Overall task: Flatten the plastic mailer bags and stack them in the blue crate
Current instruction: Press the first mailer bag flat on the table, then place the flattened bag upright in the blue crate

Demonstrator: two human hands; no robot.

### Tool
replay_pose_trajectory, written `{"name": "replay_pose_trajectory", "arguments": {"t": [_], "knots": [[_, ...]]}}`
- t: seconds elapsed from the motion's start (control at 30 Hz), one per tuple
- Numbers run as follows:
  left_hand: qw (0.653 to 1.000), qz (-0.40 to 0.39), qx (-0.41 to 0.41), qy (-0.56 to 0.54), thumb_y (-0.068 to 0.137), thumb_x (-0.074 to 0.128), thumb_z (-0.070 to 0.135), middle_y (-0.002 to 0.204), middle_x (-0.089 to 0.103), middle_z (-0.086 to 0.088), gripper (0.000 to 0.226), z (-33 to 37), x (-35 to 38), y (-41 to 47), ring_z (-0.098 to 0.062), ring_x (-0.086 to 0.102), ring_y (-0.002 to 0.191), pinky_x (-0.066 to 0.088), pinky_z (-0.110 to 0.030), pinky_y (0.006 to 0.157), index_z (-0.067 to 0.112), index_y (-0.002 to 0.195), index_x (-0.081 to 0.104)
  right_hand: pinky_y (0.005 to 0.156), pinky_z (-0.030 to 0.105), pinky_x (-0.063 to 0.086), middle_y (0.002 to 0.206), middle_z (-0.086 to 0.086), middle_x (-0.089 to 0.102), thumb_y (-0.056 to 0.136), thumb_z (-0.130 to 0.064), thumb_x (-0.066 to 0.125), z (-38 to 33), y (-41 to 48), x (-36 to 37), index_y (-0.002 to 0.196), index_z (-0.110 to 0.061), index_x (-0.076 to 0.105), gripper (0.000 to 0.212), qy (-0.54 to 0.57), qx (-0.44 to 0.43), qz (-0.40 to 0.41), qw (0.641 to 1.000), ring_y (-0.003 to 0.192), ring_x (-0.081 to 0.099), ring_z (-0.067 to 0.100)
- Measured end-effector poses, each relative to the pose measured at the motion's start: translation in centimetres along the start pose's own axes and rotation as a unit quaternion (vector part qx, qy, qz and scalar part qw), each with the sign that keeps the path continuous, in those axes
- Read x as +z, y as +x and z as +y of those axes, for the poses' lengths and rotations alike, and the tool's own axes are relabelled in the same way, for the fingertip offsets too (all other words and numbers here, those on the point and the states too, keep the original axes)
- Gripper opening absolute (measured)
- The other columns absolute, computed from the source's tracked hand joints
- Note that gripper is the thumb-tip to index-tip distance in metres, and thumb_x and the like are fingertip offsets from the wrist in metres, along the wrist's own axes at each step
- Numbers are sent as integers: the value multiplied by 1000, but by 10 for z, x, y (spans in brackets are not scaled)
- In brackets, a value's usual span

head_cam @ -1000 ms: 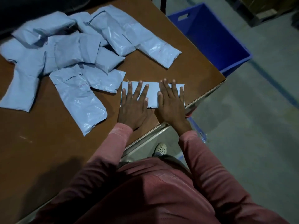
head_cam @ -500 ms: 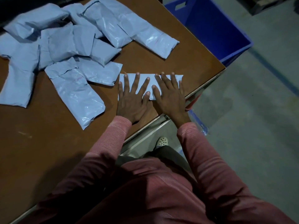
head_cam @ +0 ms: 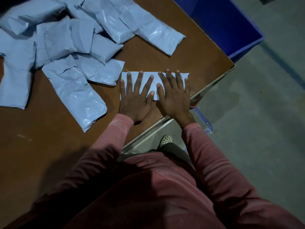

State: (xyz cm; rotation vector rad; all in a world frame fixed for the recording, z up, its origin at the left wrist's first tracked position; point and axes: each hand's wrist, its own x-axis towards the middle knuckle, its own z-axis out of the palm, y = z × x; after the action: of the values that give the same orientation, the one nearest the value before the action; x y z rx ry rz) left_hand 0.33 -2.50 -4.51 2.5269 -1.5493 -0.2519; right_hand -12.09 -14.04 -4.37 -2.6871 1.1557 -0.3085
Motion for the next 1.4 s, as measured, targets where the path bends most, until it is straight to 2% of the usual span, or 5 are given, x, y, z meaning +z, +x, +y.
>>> {"name": "replay_pose_trajectory", "arguments": {"t": [0.37,0.53,0.7,0.87,1.4], "knots": [[994,-100,23,-50,51,54,79,133,56,-12,104,-51,-71,43,-38,44,128,27,-48,111,28,142,53,124,51,11,172,5,1,83,-62,74,32,32,-67,160,-36,26,94,123,16,-201,972,157,0,29],[989,-85,18,-122,44,87,63,100,68,-3,76,-47,-80,49,-31,57,103,46,-46,94,21,105,67,112,41,39,156,6,39,63,-50,95,58,55,-82,158,-28,27,119,155,-1,-206,966,143,36,28],[985,-63,38,-158,62,100,24,85,62,-6,48,-10,-117,77,-17,52,76,40,-28,63,5,93,68,95,32,52,129,-5,64,64,-30,97,88,64,-101,141,-21,55,88,296,-40,-158,941,116,59,14],[994,-45,45,-94,62,98,25,95,76,-1,36,32,-152,139,-20,68,91,54,-36,82,22,91,77,80,42,55,93,-12,74,77,-45,86,141,75,-124,106,-26,76,36,308,-66,-20,949,87,68,7],[990,45,135,-23,78,83,8,109,76,-11,33,127,-146,331,-32,68,102,49,-34,85,15,110,79,73,31,51,97,2,76,82,-26,84,247,168,-121,105,-13,76,28,299,3,162,940,87,68,18]]}}
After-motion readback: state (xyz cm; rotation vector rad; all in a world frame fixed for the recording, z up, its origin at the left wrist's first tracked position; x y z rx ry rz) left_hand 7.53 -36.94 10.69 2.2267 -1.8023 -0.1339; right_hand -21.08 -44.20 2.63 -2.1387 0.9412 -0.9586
